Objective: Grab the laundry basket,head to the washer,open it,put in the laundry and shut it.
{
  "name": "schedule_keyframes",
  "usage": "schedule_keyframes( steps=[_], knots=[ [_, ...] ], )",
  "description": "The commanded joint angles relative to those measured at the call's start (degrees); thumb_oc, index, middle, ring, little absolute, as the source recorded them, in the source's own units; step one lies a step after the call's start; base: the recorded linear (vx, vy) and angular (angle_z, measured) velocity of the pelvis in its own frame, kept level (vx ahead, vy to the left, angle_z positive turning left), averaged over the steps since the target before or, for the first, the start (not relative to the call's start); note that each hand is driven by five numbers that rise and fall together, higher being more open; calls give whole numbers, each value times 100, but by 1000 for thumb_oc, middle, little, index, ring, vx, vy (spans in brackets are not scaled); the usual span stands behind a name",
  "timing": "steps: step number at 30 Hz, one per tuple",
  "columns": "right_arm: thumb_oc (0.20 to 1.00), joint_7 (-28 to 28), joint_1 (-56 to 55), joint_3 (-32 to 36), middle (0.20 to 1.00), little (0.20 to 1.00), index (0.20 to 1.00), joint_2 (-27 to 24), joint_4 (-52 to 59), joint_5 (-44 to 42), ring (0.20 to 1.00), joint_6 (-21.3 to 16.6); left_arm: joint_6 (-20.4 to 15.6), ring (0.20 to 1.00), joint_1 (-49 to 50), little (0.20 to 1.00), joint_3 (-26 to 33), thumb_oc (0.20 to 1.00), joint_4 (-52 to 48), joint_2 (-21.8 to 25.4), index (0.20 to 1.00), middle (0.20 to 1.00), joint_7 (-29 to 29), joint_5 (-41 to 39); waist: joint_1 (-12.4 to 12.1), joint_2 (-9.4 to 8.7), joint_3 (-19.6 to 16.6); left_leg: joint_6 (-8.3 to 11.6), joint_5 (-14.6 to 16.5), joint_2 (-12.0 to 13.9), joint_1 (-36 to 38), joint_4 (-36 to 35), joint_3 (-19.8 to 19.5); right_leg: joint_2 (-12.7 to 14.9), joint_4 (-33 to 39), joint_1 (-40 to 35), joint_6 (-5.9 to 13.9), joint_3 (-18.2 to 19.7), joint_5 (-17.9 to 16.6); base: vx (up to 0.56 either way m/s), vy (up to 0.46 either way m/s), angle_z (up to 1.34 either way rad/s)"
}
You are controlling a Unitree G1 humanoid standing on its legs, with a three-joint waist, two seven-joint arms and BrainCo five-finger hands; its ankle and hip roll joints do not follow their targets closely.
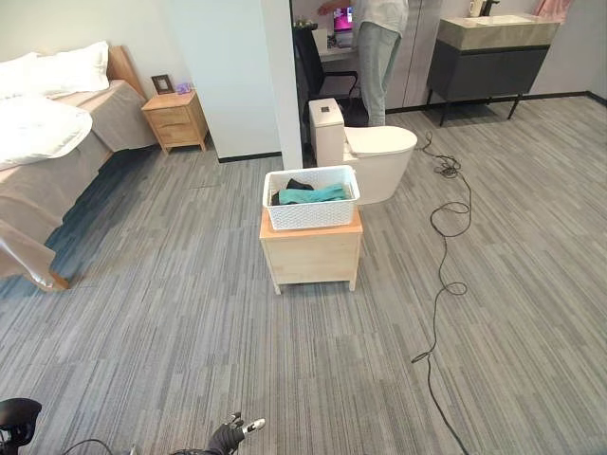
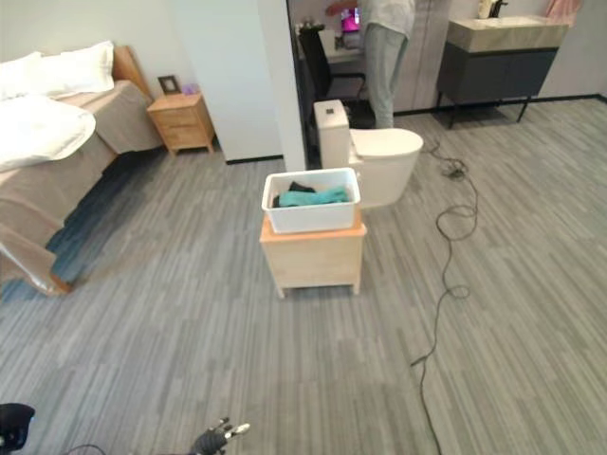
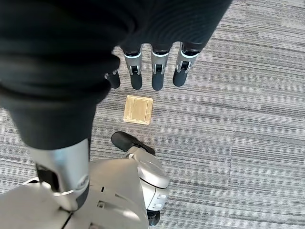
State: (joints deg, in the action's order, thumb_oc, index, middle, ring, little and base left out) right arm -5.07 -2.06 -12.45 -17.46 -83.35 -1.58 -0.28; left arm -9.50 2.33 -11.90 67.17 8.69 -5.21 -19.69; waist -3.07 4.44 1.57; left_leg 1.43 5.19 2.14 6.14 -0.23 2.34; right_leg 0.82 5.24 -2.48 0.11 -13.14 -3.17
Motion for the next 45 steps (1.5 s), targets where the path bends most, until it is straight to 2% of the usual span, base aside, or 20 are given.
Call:
schedule_keyframes(
  steps=[1,3,13,37,43,44,45],
  knots=[
    [1000,11,210,-22,1000,1000,1000,218,-439,-236,1000,-87,-177,1000,-207,1000,158,1000,289,155,1000,1000,38,-31,-105,-352,-155,160,-471,-61,-264,-477,-185,616,-24,-385,623,163,308,0,0,0],
    [1000,-14,214,-29,1000,1000,1000,206,-432,-209,1000,-93,-176,1000,-242,1000,143,1000,461,161,1000,1000,126,195,-94,-345,-160,162,-476,-57,-267,-477,-171,618,-24,-380,622,170,304,0,0,0],
    [1000,-28,253,-127,1000,1000,1000,251,-283,-218,1000,-132,-135,1000,-332,1000,229,1000,775,165,1000,1000,257,311,-72,-391,-202,167,-471,-49,-246,-477,-163,597,-24,-383,610,191,311,0,0,0],
    [1000,-86,241,-343,1000,1000,1000,413,-5,-386,1000,-192,-183,1000,-330,1000,363,1000,864,367,1000,1000,352,247,-70,-504,-198,194,-500,3,-270,-477,-169,549,-24,-360,580,245,320,3,-11,0],
    [1000,-131,283,-324,1000,1000,1000,421,119,-594,1000,-183,-177,1000,-441,1000,362,1000,804,466,1000,1000,363,64,-49,-546,-16,276,-647,160,-298,-477,-286,391,-99,-388,395,242,415,34,-114,2],
    [1000,-138,297,-327,1000,1000,1000,426,132,-634,1000,-185,-171,1000,-460,1000,358,1000,771,484,1000,1000,358,25,-64,-575,52,305,-664,226,-362,-339,-284,357,-203,-364,335,267,487,3,-170,5],
    [1000,-150,307,-342,1000,1000,1000,417,138,-654,1000,-180,-159,1000,-470,1000,345,1000,723,498,1000,1000,331,-5,-91,-621,138,326,-576,254,-579,101,-319,336,-273,-346,266,288,553,-30,-186,12]
  ],
)
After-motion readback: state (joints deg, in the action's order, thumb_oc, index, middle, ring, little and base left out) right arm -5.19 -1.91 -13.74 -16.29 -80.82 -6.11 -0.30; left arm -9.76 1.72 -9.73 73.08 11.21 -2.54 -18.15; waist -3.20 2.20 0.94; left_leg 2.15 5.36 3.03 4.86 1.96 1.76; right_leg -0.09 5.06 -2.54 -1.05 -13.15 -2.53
